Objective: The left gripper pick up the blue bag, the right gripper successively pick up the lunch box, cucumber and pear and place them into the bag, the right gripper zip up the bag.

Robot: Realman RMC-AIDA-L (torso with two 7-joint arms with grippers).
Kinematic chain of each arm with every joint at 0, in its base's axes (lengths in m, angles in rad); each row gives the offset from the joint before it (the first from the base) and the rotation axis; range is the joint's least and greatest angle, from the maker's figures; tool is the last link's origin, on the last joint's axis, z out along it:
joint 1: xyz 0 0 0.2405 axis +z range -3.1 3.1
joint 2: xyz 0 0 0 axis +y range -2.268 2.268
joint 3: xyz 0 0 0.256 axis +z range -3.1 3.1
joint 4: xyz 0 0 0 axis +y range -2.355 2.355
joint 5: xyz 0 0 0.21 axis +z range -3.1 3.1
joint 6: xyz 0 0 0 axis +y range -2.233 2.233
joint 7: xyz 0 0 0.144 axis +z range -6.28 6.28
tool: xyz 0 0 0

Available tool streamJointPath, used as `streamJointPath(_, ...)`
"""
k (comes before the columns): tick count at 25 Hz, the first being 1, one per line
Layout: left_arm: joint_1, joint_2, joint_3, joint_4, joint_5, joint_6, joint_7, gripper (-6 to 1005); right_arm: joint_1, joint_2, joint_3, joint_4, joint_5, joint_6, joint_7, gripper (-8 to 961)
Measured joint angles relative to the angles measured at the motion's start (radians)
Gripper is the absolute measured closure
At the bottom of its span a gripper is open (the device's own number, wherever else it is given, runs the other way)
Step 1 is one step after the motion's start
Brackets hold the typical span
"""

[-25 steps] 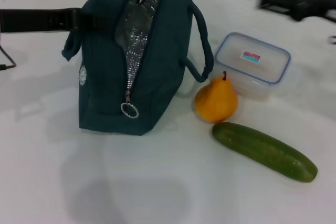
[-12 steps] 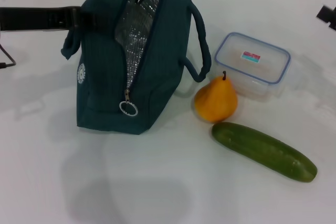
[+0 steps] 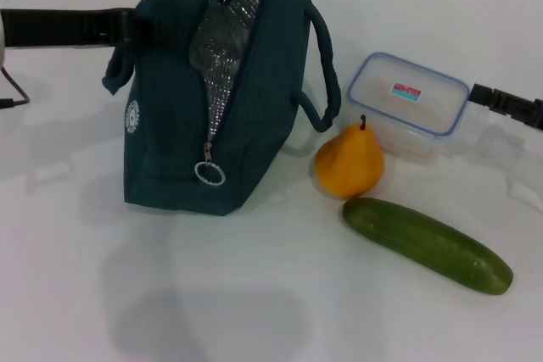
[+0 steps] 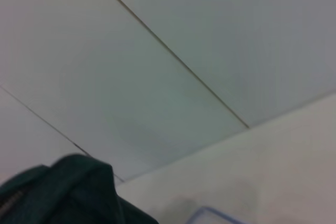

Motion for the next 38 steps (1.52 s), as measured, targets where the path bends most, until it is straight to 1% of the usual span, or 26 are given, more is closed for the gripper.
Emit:
streamJointPath(8,0.002,-0.002,0.000,-0.002,0.001,-0.002,0.000,956,0.001,0.001,0.001,0.020,-0.009,0.022,0.012,125)
streamJointPath(12,0.001,-0.002,0.000,-0.003,0.001,-0.002,0.000,956,0.005,0.009,-0.008,0.024,-0.010,0.043,0.013,126)
streamJointPath(18,0.000,-0.003,0.000,-0.004,0.001,-0.002,0.002,956,0.033,0.023,-0.011,0.062,-0.011,0.070,0.009,127)
streamJointPath(24,0.006,-0.003,0.001,-0.004,0.001,-0.003,0.007,956,0.043,0.043,-0.011,0.075,-0.012,0.084,0.006,128)
streamJointPath(30,0.012,-0.002,0.000,-0.004,0.001,-0.003,0.008,956,0.043,0.052,-0.006,0.075,-0.007,0.075,0.007,129)
streamJointPath(38,0.018,-0.002,0.006,-0.004,0.001,-0.003,0.009,956,0.039,0.056,-0.002,0.071,0.000,0.062,0.007,133)
